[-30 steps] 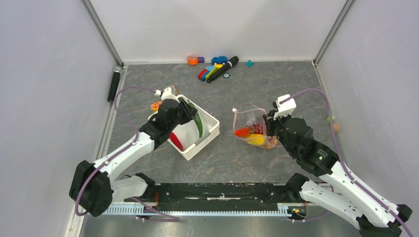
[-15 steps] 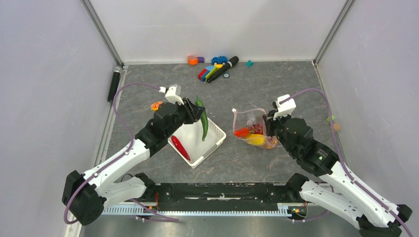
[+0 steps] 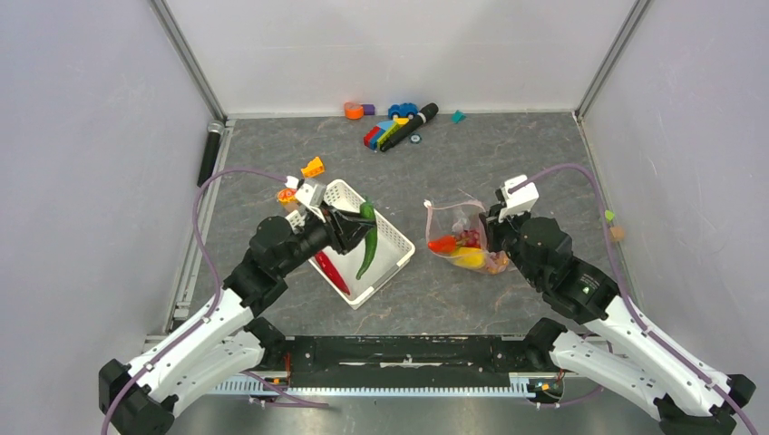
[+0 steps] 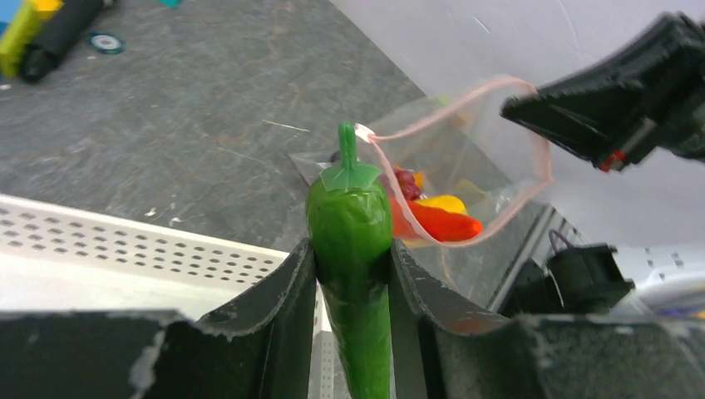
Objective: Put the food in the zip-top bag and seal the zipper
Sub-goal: Place the fake vegetable in the zipper food storage bag.
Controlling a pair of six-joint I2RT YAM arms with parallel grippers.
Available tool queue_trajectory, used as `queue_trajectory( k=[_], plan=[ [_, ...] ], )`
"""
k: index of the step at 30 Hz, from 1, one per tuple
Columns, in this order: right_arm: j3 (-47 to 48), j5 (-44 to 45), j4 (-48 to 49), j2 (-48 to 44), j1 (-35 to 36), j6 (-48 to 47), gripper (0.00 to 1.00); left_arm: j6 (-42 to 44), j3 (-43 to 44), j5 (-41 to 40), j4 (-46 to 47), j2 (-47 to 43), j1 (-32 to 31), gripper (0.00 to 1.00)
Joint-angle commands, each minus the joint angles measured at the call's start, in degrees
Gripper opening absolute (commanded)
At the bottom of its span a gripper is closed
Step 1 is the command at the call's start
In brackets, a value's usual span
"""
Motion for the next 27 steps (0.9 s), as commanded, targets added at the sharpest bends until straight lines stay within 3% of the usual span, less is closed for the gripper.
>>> queue_trajectory(
  k=[1,11,20,27],
  plan=[
    [-0.17,-0.99,2.63,0.6,-0.02,-1.48,0.06,7.0,-1.19,12.62,8.12,2.1,-0.21,0.02],
    [-0.17,-2.8,2.78,0.76,0.01,-1.38,0.06,4.32,0.46,25.42,23.46,12.02,-0.92,0.03],
    [0.03,-3.61,2.74,0.88,-0.03,-0.53,0.05,4.71,11.5,24.91,29.5,28.14,-8.18,0.02],
    [0.23,-4.34,2.55,0.95,-0.01,-0.01,0.05,4.15,15.77,24.76,37.41,34.38,-10.93,0.02]
  ],
)
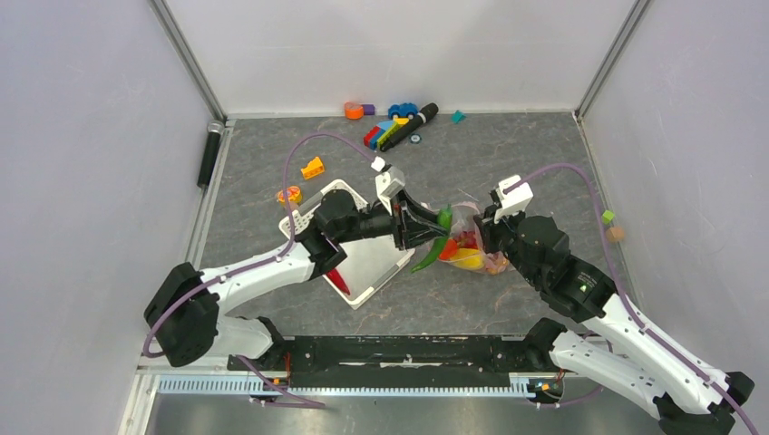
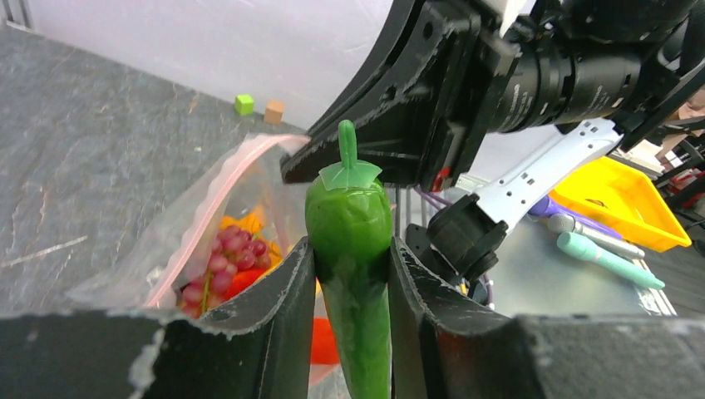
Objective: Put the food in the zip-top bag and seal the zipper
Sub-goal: Place the fake vegetable in the zipper food storage bag.
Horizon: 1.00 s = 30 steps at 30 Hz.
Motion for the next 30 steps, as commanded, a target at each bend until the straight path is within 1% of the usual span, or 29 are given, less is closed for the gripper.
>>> queue_trajectory(
  k=[1,3,6,8,11,12,14,15,18,22,26,28,30],
  plan=[
    [0.19,-0.99,2.15,-0.27,0.02,0.57,0.05,1.14,4.17,0.92,9.35,2.07,-0.64,0.02],
    [0.1,-1.14,2.16,-0.37,-0.05,0.82,0.05,1.22,5.49,-0.65,9.63,2.41,-0.75,0.02],
    [0.2,-1.02,2.23,-0.73,-0.04,0.89,0.05,1.1,6.07,-5.18,12.13,2.77,-1.22,0.02],
    [0.06,-1.04,2.32,-1.03,-0.03,1.21,0.05,1.52,6.44,-9.24,12.67,3.0,-1.43,0.02],
    [-0.17,-0.79,2.88,-1.36,-0.03,1.45,0.05,-2.46,6.43,-21.45,14.16,3.87,-1.71,0.02],
    [-0.09,-0.72,2.9,-1.34,-0.05,1.41,0.05,-3.41,6.38,-23.92,15.38,4.37,-1.68,0.02],
    [-0.08,-0.92,2.91,-1.27,-0.04,1.49,0.05,-4.68,7.38,-26.26,15.37,5.59,-1.79,0.02],
    [-0.21,-1.36,3.03,-1.25,0.01,1.57,0.05,-5.07,8.58,-27.7,13.67,6.03,-2.14,0.02],
    [-0.09,-1.81,3.1,-0.71,-0.04,1.61,0.05,-5.5,10.74,-34.39,10.91,7.83,-3.78,0.02],
    [0.03,-1.78,3.08,-0.35,-0.01,1.85,0.05,-4.88,9.72,-39.81,14.25,9.62,-6.38,0.02],
    [0.27,-0.89,3.0,-0.6,-0.02,2.1,0.05,-1.94,7.36,-41.97,17.09,10.38,-8.87,0.02],
    [0.36,-0.79,3.01,-0.87,0.01,2.16,0.05,-1.17,5.73,-41.79,19.86,10.76,-9.84,0.02],
    [0.36,-0.3,2.99,-1.13,-0.03,2.15,0.05,-0.37,3.99,-37.26,23.29,11.48,-10.15,0.02]
  ],
)
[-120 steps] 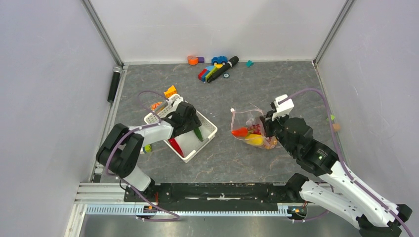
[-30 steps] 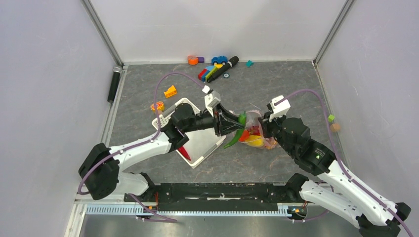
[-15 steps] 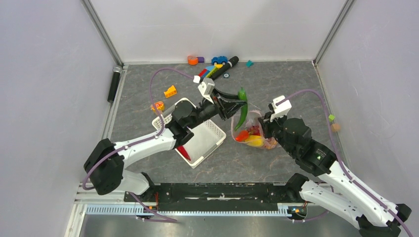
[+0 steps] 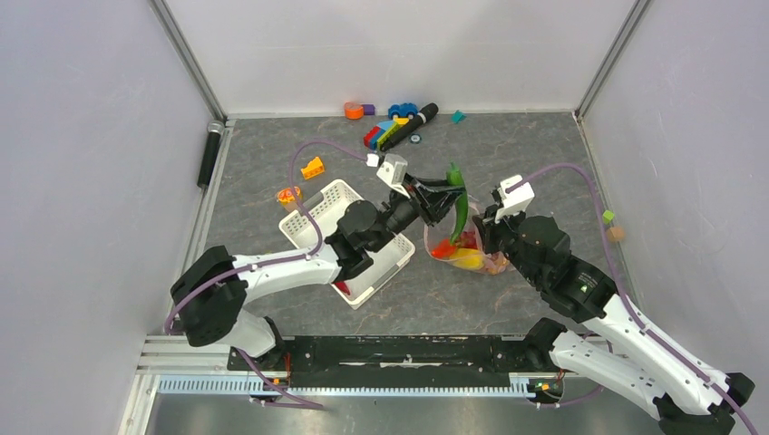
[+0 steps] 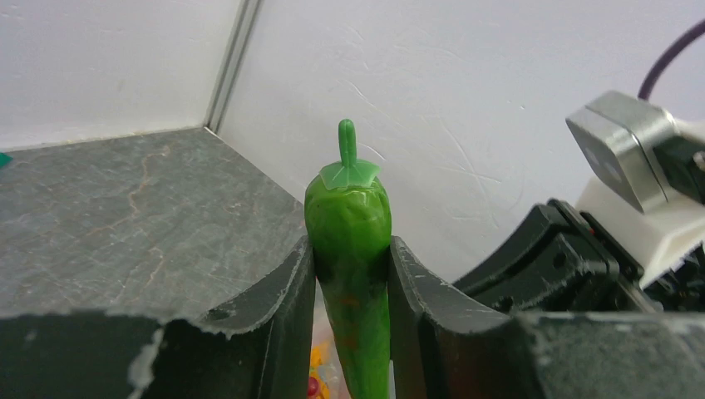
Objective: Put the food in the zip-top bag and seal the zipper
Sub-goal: Place the fake vegetable in the zipper food storage bag.
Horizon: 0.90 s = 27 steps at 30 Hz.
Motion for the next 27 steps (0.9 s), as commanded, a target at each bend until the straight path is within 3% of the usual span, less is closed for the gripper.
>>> queue_trajectory(
  k=[1,6,11,14,18,27],
  plan=[
    [0.45,1.2,2.92,-1.04,-0.04,0.77,0.05,3.71,-3.69,3.12,11.44,1.91,-1.45,0.02],
    [1.35,0.52,2.49,-0.93,-0.02,0.87,0.06,7.04,-8.82,9.6,20.25,3.85,-2.08,0.02],
    [2.13,0.19,2.31,-0.69,-0.04,0.66,0.06,10.44,-10.12,15.03,18.36,4.54,-2.11,0.02],
    [2.31,0.42,2.27,-0.67,-0.04,0.59,0.06,10.93,-10.24,18.02,16.44,5.01,-2.09,0.19],
    [2.36,1.16,2.24,-0.85,-0.04,0.62,0.06,11.79,-10.24,21.14,13.08,4.52,-2.1,0.29],
    [3.01,1.12,2.0,-0.84,-0.04,0.83,0.06,15.0,-9.03,22.06,1.86,2.33,-2.13,0.41]
  ],
)
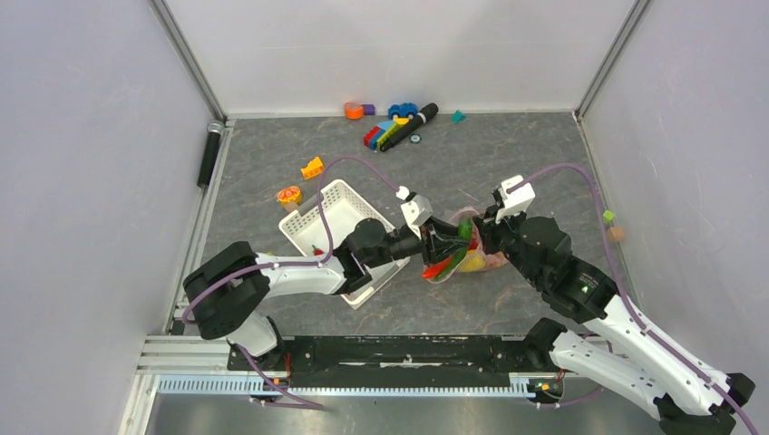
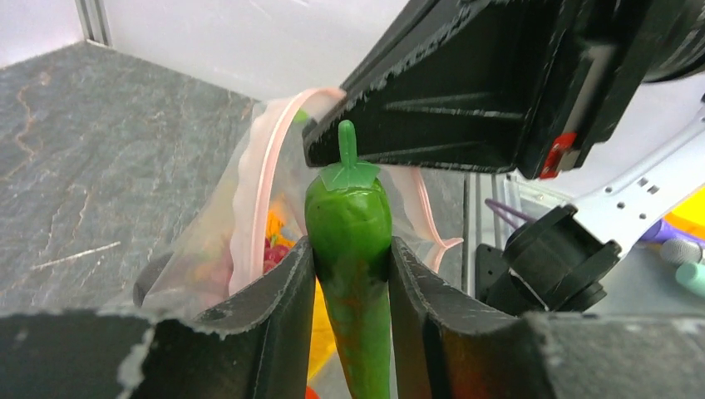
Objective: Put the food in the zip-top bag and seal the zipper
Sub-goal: Place the fake vegetable in the zipper food storage bag.
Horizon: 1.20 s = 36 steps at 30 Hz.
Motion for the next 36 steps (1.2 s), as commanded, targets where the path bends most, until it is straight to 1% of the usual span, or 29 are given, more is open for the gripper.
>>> queue_trajectory(
  k=[1,4,6,10,12,13,14,15,16,17,22,24,26,28,31,33,36],
  plan=[
    [3.08,0.65,2.04,-0.55,0.01,0.52,0.06,4.51,1.72,2.02,-6.62,-1.81,-0.2,0.41],
    [3.24,0.24,2.1,-0.66,-0.01,0.63,0.07,4.52,4.25,0.6,-11.95,-1.13,-0.16,0.41],
    [3.26,0.14,2.04,-0.88,-0.04,0.78,0.06,4.39,5.22,-0.47,-13.68,-0.85,-0.19,0.42],
    [3.65,0.18,1.98,-1.05,-0.04,0.89,0.07,3.47,5.52,-4.38,-15.0,-1.21,-0.2,0.51],
    [3.7,0.51,1.84,-1.08,0.01,0.94,0.07,3.72,6.18,-5.05,-16.94,-1.85,-0.22,0.6],
    [3.62,0.63,1.74,-0.97,-0.02,0.97,0.07,3.68,6.39,-5.24,-17.99,-2.23,-0.18,0.69],
    [3.61,0.88,1.73,-0.98,-0.07,1.03,0.07,3.49,6.58,-5.08,-18.65,-2.74,-0.18,0.86],
    [3.61,1.03,1.67,-0.84,0.01,1.05,0.07,3.3,6.68,-4.6,-19.54,-3.31,-0.23,0.93],
    [3.82,1.23,1.52,-0.58,-0.03,1.06,0.07,3.13,6.69,-4.11,-20.06,-4.12,-0.16,0.97],
    [4.0,1.3,1.38,-0.48,-0.04,1.05,0.07,2.96,6.69,-3.43,-20.71,-4.86,-0.19,1.0],
    [3.74,2.42,1.23,0.04,-0.06,1.18,0.07,1.36,7.34,-4.28,-25.74,-9.16,-0.22,1.0],
    [4.13,2.55,0.89,0.38,-0.04,1.09,0.07,1.11,7.46,-6.5,-28.67,-11.42,-0.19,1.0],
    [4.19,2.71,0.73,0.37,-0.04,1.16,0.07,0.31,6.77,-11.68,-31.01,-13.84,-0.19,1.0],
    [4.05,2.93,0.67,0.29,0.0,1.26,0.07,-1.28,5.77,-18.75,-34.01,-15.93,-0.23,1.0],
    [4.59,3.05,0.46,0.37,-0.04,1.1,0.07,-3.82,5.69,-29.12,-41.22,-17.66,-0.11,1.0],
    [4.75,3.05,0.33,0.44,-0.04,0.92,0.07,-4.94,6.66,-33.09,-46.54,-17.37,-0.05,1.0],
    [4.4,3.27,0.3,0.56,0.01,0.98,0.07,-6.54,8.86,-34.59,-52.4,-15.15,0.28,1.0]
  ],
)
